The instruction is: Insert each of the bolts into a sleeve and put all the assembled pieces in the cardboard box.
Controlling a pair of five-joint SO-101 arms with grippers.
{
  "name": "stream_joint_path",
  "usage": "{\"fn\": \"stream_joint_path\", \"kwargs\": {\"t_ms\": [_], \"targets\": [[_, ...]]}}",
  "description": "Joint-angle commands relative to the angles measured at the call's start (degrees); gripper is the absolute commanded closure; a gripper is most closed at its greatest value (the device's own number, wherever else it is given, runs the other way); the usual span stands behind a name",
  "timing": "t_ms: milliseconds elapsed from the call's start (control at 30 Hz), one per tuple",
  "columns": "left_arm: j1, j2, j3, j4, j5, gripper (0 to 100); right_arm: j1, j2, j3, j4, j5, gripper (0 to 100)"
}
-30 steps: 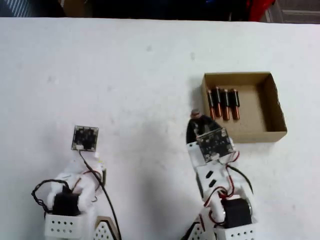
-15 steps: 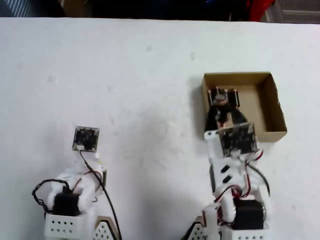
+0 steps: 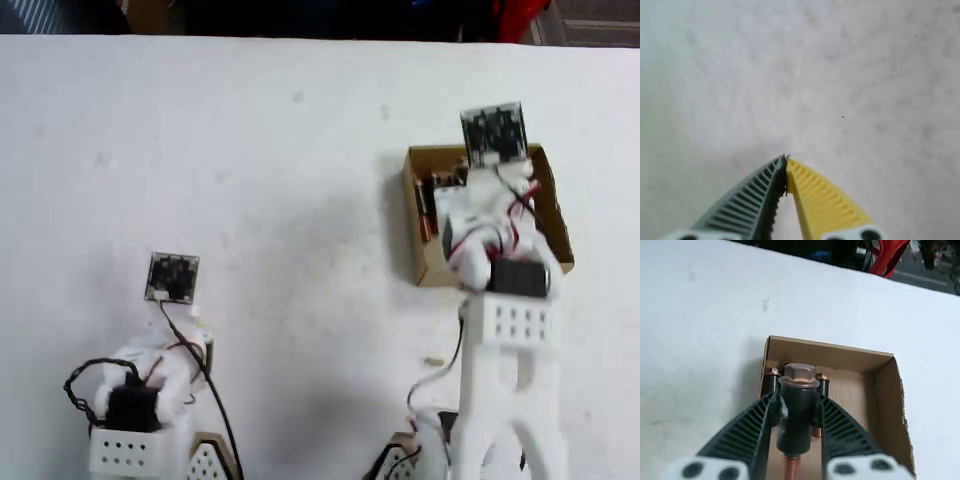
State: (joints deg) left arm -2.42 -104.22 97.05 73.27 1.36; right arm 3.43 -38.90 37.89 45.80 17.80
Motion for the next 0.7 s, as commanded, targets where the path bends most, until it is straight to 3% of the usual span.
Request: {"fn": "stream_joint_path", "kwargs": {"t_ms": [0, 233, 667], "targets": [[0.4, -0.31, 0.0, 0.26, -0.18, 98, 1.71, 7.52, -8.18, -0.4, 0.35, 98.1], [0.4, -0.31, 0.0, 0.26, -0.18, 98, 4.26, 20.97, -13.19, -5.58, 0.35, 98.1], [0.4, -0.31, 0.0, 0.26, -0.18, 98, 5.41, 42.59, -27.96, -5.05, 0.7, 98.1]]}}
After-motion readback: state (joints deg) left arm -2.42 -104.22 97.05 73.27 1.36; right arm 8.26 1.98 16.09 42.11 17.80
